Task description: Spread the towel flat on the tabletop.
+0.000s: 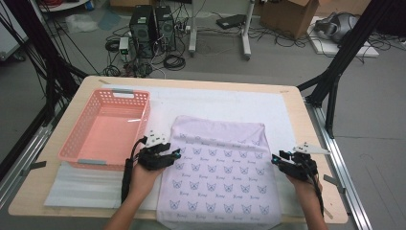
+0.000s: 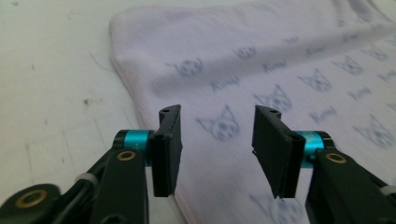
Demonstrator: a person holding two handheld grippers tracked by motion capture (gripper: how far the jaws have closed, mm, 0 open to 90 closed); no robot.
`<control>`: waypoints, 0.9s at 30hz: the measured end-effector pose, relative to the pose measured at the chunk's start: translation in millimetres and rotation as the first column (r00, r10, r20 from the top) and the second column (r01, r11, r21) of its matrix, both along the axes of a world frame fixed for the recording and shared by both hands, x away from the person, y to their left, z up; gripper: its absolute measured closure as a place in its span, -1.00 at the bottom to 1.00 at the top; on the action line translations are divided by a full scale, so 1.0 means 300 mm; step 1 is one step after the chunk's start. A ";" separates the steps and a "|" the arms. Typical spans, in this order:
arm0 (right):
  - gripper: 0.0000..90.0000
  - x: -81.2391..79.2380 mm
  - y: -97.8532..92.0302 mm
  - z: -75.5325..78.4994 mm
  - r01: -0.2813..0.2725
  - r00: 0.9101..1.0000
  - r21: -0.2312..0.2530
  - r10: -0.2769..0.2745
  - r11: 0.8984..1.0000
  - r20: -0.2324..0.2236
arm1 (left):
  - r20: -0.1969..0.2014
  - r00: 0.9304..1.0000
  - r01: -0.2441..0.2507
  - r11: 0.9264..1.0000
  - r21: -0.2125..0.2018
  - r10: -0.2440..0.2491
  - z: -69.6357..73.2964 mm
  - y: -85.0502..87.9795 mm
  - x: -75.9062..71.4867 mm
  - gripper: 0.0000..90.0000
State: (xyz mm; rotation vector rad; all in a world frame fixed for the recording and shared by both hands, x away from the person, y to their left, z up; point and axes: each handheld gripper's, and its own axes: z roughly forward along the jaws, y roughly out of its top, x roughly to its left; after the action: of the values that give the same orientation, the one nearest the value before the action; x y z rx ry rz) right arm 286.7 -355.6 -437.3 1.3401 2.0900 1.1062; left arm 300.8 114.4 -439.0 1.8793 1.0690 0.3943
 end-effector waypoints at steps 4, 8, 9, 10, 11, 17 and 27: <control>0.19 -0.059 0.000 0.010 -0.040 0.999 0.019 0.040 0.999 -0.004 | -0.009 1.000 0.020 1.000 -0.018 -0.020 -0.020 0.030 -0.059 0.02; 0.20 -0.126 0.005 0.014 -0.092 0.996 0.037 0.092 0.995 0.000 | -0.045 0.998 0.034 0.999 -0.036 -0.035 -0.023 0.058 -0.102 -0.05; 0.20 -0.145 0.006 0.009 -0.100 0.995 0.035 0.101 0.994 -0.007 | -0.055 0.998 0.032 0.999 -0.035 -0.034 -0.026 0.063 -0.110 -0.04; 0.20 -0.156 0.007 0.006 -0.104 0.994 0.028 0.104 0.994 -0.014 | -0.071 0.997 0.027 0.999 -0.037 -0.030 -0.036 0.073 -0.125 -0.03; 0.21 -0.174 0.006 0.001 -0.108 0.994 0.026 0.109 0.994 -0.025 | -0.089 0.996 0.024 0.999 -0.036 -0.027 -0.043 0.079 -0.134 0.02; 0.37 -0.233 0.012 -0.032 -0.106 0.989 0.009 0.106 0.994 -0.104 | -0.079 0.996 0.051 0.999 -0.006 -0.052 -0.053 0.097 -0.214 0.75; 0.98 -0.284 -0.011 -0.020 -0.118 0.981 0.010 0.118 0.993 -0.157 | -0.113 0.992 0.060 0.998 -0.011 -0.061 -0.042 0.143 -0.313 0.96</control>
State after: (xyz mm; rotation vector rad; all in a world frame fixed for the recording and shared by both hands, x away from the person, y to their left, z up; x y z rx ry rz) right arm 201.4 -359.0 -443.3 1.3583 2.3092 1.0789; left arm 206.8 157.3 -451.7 1.9414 1.0836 0.2506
